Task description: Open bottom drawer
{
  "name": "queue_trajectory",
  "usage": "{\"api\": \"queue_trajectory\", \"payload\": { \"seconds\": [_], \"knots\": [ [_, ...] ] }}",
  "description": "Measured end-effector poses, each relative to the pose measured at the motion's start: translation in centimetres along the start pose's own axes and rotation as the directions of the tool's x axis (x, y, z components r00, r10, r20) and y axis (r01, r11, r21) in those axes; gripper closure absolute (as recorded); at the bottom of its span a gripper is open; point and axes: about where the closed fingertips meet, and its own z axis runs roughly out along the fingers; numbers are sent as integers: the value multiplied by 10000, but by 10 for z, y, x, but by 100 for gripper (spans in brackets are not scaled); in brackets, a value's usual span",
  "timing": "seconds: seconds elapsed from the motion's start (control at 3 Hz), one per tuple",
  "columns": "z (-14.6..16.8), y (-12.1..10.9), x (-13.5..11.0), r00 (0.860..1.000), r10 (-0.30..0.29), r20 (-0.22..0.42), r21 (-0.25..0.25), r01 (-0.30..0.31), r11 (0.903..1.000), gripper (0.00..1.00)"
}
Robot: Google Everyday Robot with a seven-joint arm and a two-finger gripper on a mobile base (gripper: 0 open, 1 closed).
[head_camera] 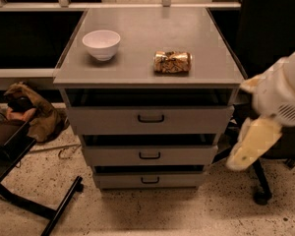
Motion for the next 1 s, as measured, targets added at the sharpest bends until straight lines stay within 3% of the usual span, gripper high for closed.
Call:
{"api": "queue_trajectory", "payload": {
  "seconds": [0.33,0.67,1.0],
  "knots": [
    [56,43,15,9982,534,276,-1180,-498,9918,0],
    [66,44,16,9980,549,317,-1232,-506,9911,0],
    [106,49,19,9959,682,596,-1392,-594,9885,0]
  ]
}}
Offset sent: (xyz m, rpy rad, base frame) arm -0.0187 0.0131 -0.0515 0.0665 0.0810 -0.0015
